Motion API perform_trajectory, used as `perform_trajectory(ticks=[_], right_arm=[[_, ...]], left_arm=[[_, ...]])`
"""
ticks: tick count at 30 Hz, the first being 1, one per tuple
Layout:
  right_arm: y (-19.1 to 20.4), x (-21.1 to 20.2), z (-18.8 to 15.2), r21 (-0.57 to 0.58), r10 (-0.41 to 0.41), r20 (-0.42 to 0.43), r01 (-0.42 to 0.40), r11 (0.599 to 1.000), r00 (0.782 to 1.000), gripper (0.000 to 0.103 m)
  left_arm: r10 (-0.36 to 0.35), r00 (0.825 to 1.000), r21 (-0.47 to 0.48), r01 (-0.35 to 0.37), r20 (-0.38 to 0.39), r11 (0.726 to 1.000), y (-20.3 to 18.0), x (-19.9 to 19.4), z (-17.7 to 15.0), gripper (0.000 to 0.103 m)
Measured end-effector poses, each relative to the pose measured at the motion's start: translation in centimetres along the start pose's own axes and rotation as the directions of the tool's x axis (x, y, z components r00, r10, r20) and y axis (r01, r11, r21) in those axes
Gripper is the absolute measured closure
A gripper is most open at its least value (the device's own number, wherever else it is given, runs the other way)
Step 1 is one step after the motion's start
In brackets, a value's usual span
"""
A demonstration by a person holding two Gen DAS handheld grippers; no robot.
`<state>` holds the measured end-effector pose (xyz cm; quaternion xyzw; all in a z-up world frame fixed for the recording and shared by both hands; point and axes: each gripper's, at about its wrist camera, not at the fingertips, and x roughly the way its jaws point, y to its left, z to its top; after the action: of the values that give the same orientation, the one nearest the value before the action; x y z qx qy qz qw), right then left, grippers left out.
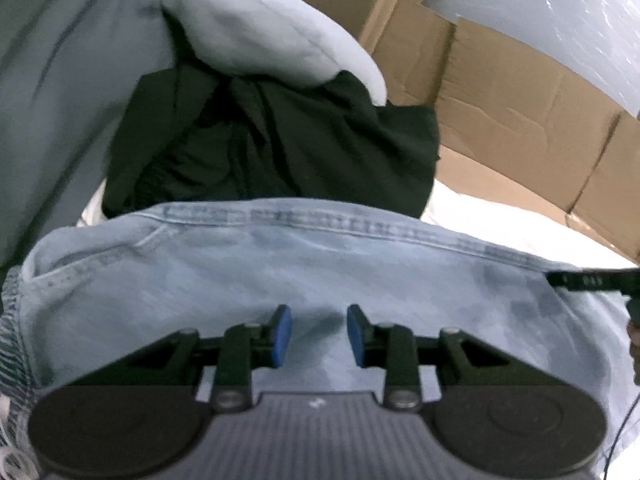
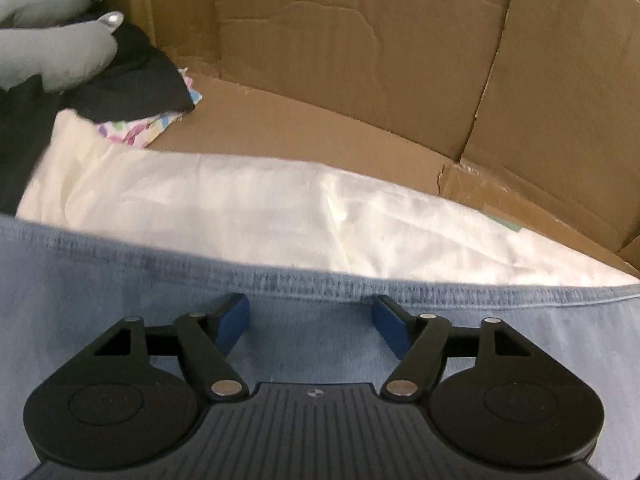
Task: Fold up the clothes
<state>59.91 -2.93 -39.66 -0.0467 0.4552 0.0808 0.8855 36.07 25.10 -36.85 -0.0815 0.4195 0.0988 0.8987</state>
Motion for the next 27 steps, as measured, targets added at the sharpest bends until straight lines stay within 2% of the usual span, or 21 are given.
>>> perform_trajectory(ticks=[5,6,7,8,11,16,19,21,25,27], right_arm=[[-0.7,-0.1,1.0,-0.038,0.040,-0.009,-0.040,0.998,0.999,0.025],[-1.3,-0.4,1.4,-0.031,0.062,-0.018,-0.063,0.998,0.998,0.027],[-2.0,-0.8,1.7,-0.024,0.073,-0.021,-0.074,0.997,0.997,0.035],[-2.9,-1.3,1.9,-0.022,0.074,-0.021,-0.075,0.997,0.997,0.039],[-5.6,-3.0,2.0,-0.036,0.068,-0.007,-0.068,0.997,0.998,0.040],[-10.5,-5.1,0.7,-0.063,0.027,-0.024,-0.028,0.998,0.999,0.041],[-13.1,-5.8,-0.8,-0.044,-0.003,-0.017,0.003,0.999,1.000,0.041],[-14.4,-5.4,-1.7,-0.022,-0.028,-0.013,0.028,0.999,1.000,0.046],[-17.0,-4.7,-3.5,0.024,-0.077,-0.007,0.077,0.997,0.997,0.054],[-18.3,-4.3,-4.4,0.046,-0.102,-0.005,0.102,0.994,0.995,0.047]], left_arm=[[-0.014,1.000,-0.013,0.014,-0.017,1.000,-1.2,-0.2,-0.6,0.069],[-0.021,1.000,-0.015,0.021,-0.017,1.000,-1.6,-0.3,-0.6,0.069],[-0.028,0.999,-0.017,0.028,-0.017,0.999,-2.0,-0.4,-0.7,0.069],[-0.033,0.999,-0.016,0.033,-0.019,0.999,-2.4,-0.4,-0.7,0.069],[-0.047,0.999,-0.002,0.047,-0.025,0.999,-4.1,-0.4,-0.6,0.069],[-0.078,0.996,0.061,0.080,-0.046,0.995,-8.2,-0.1,-0.7,0.069],[-0.106,0.993,0.154,0.113,-0.057,0.982,-10.6,-0.2,-1.0,0.069],[-0.117,0.991,0.198,0.127,-0.063,0.972,-11.7,-0.3,-1.4,0.069],[-0.116,0.989,0.201,0.132,-0.089,0.971,-12.6,0.3,-2.1,0.069],[-0.110,0.988,0.206,0.129,-0.104,0.970,-12.8,0.6,-2.5,0.069]])
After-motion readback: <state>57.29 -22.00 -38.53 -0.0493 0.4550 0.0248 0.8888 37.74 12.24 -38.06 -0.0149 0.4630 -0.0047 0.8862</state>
